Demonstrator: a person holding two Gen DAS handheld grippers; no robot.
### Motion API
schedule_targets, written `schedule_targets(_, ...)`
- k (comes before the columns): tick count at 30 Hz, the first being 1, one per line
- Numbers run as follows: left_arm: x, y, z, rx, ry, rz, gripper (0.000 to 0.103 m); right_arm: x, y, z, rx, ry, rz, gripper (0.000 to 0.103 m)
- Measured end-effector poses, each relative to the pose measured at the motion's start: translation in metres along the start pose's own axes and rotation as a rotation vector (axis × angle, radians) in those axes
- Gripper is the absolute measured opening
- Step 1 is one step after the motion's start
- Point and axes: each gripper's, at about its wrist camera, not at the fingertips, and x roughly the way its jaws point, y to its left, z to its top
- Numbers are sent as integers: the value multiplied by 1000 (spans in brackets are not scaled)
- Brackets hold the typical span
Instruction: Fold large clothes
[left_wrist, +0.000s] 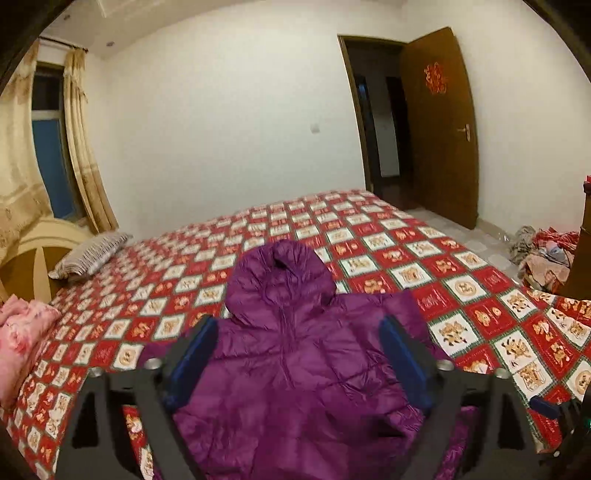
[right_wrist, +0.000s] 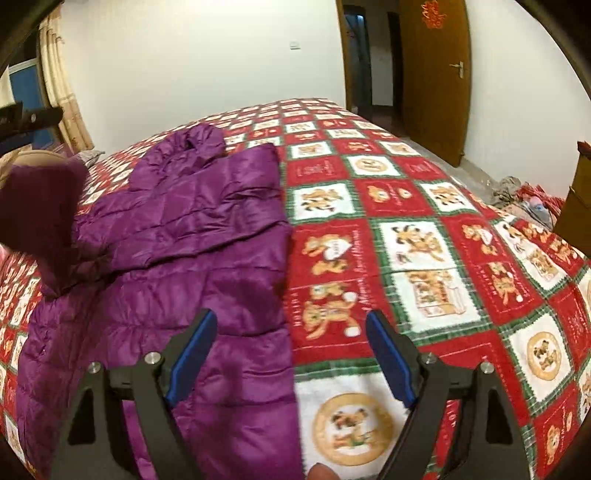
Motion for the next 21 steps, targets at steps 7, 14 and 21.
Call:
schedule_targets(7, 30, 64, -38, -32, 91, 121, 93, 11, 24, 19, -29, 13, 65, 92)
schedule_targets(14, 65, 142, -98, -114, 233, 247, 93, 52, 92, 36, -114, 109, 175, 92)
schedule_targets(21, 92, 196, -156, -147, 358, 331, 93, 75, 119, 40, -186, 179, 195, 17)
